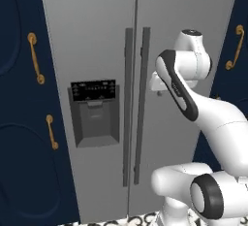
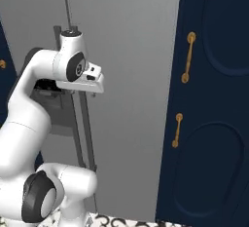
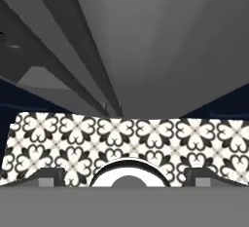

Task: Take the strawberry from the fridge and place it on top of the pancake, located on the dining counter.

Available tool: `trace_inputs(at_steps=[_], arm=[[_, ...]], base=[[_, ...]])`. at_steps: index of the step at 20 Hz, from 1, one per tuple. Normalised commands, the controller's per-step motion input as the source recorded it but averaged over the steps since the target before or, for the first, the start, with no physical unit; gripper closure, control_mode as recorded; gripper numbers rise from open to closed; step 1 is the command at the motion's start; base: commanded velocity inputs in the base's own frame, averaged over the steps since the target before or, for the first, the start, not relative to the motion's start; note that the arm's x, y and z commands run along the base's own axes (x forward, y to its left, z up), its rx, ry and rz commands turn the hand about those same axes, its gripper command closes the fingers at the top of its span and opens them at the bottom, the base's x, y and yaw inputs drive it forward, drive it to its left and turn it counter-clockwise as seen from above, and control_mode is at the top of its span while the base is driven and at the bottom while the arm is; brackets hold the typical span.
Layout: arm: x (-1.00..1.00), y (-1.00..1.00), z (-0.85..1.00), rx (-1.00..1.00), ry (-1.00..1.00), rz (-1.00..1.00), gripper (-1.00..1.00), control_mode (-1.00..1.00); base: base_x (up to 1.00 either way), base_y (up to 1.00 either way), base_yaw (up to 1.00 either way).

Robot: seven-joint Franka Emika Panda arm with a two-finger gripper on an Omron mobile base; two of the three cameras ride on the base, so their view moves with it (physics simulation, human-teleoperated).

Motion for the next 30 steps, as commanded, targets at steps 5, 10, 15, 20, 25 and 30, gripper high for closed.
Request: trace_inputs(at_steps=[5, 10, 15, 20, 25, 30], arm=[[0.00, 0.00, 0.00, 0.00, 0.00, 0.00, -1.00, 1.00], [0.00, 0.00, 0.00, 0.00, 0.00, 0.00, -1.00, 1.00], [0.00, 0.00, 0.00, 0.00, 0.00, 0.00, -1.00, 1.00], [0.00, 0.00, 0.00, 0.00, 0.00, 0.00, -1.00, 1.00], [0.00, 0.00, 0.00, 0.00, 0.00, 0.00, -1.00, 1.00], [0.00, 0.00, 0.00, 0.00, 0.00, 0.00, -1.00, 1.00]], base=[[-0.56, 0.52, 0.00], [-0.10, 0.47, -0.02], [0.00, 0.03, -0.05], [0.00, -0.01, -0.03], [-0.02, -0.01, -0.06], [-0.22, 0.00, -0.08]])
